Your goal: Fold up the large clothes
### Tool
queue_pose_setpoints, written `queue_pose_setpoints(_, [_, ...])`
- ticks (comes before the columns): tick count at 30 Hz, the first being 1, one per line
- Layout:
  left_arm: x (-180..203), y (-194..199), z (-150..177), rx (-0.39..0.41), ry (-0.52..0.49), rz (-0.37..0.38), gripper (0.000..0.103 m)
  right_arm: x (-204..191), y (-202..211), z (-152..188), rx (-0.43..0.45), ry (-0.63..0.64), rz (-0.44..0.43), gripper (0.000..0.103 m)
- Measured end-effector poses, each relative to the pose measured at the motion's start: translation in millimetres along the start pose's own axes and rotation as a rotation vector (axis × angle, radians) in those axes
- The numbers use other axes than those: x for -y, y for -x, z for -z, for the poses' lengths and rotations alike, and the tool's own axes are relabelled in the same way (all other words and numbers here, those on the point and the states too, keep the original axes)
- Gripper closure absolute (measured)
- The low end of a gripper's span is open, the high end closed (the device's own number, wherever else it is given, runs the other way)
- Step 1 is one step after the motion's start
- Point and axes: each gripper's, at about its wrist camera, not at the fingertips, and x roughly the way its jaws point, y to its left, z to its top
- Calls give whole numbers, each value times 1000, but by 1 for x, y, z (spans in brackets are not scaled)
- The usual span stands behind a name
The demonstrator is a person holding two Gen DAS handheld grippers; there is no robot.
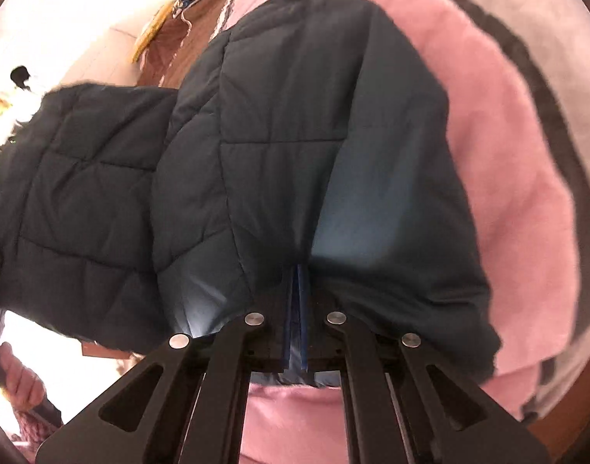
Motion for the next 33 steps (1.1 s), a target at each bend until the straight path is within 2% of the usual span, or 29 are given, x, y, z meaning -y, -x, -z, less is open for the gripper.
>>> queue_pose_setpoints(5, [55,-45,-9,-70,-80,122,83,12,2,4,-2,-38,-63,102])
queue_pose_setpoints(10, [105,-101,5,-183,-175,203,83,34,7,11,6,-93,-125,102])
queue_pose_setpoints(14, [124,-131,23,-263,-233,224,80,51,14,17,5,-157,-191,102])
queue_pose_setpoints(19, [121,-151,38,-348,-203,256,78,79,43,37,33,-226,-251,102])
queue_pose_setpoints(23, [118,-155,41,-364,-206,257,72,93,73,54,78,-234,-211,102])
queue_pose_setpoints(26, [123,-150,37,-357,-212,268,55,98,99,61,113,-207,-145,102])
queue_pose_setpoints(27, [124,-145,36,-353,-211,275,49,97,108,63,129,-191,-115,99])
queue_pose_setpoints(29, [128,-136,29,-347,-215,290,42,94,128,69,155,-169,-77,99])
queue_pose_setpoints(33, [126,-104,17,-320,-206,352,40,79,159,73,220,-133,-25,99])
